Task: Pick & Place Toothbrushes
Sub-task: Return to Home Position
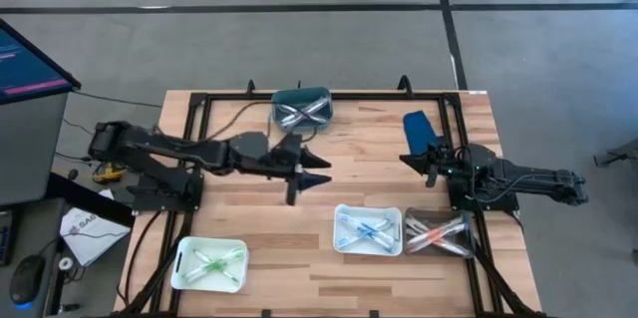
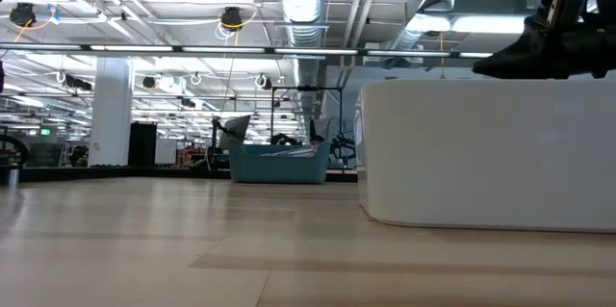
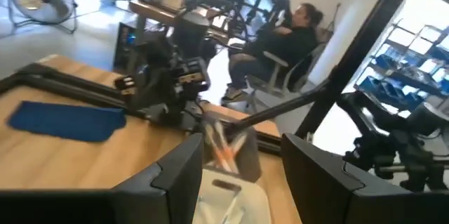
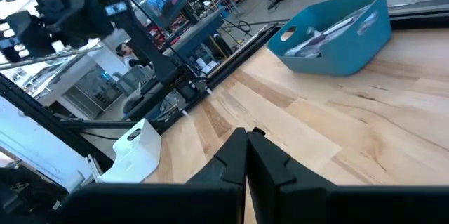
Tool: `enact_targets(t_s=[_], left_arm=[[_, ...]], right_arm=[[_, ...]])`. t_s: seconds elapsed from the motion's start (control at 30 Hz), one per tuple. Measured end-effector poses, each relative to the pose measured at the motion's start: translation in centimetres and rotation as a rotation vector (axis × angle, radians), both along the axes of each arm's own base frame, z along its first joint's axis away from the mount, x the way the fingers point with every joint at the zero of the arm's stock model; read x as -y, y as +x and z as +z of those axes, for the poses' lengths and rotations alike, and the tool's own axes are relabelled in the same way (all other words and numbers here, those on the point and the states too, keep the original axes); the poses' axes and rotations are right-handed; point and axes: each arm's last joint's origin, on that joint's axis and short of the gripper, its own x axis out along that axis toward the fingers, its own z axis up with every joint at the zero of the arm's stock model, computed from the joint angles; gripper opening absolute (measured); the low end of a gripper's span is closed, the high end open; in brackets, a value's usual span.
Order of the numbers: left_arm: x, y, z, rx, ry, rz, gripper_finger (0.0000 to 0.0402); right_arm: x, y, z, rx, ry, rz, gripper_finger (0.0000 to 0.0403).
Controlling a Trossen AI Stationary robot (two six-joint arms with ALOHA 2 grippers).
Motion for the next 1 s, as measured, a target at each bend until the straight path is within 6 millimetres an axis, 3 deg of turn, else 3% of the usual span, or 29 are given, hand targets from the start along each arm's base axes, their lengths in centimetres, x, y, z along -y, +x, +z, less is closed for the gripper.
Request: enact_targets(t_s=[0.23, 0.4, 0.57, 0.77, 1.0], left_arm=[[-0.7, -6.4, 2.3, 0.046, 0.067, 0.088, 0.0187], [-1.4, -12.2, 0.9, 0.114, 0.051, 0.249, 0.0187], [-1.5, -16.6, -1.8, 0.198, -0.011, 0.239, 0.0187], [-1.2, -19.6, -3.8, 0.277, -0.001, 0.122, 0.0187], [-1.3, -21.0, -6.5, 0.301, -0.002, 0.109, 0.0187]], right_arm=[[0.0, 0.0, 0.0, 0.0, 0.0, 0.0, 0.0], [0.0, 0.0, 0.0, 0.0, 0.0, 0.0, 0.0], [0.0, 0.0, 0.0, 0.0, 0.0, 0.0, 0.0], [0.0, 0.0, 0.0, 0.0, 0.0, 0.0, 0.0], [0.0, 0.0, 0.0, 0.0, 0.0, 0.0, 0.0]])
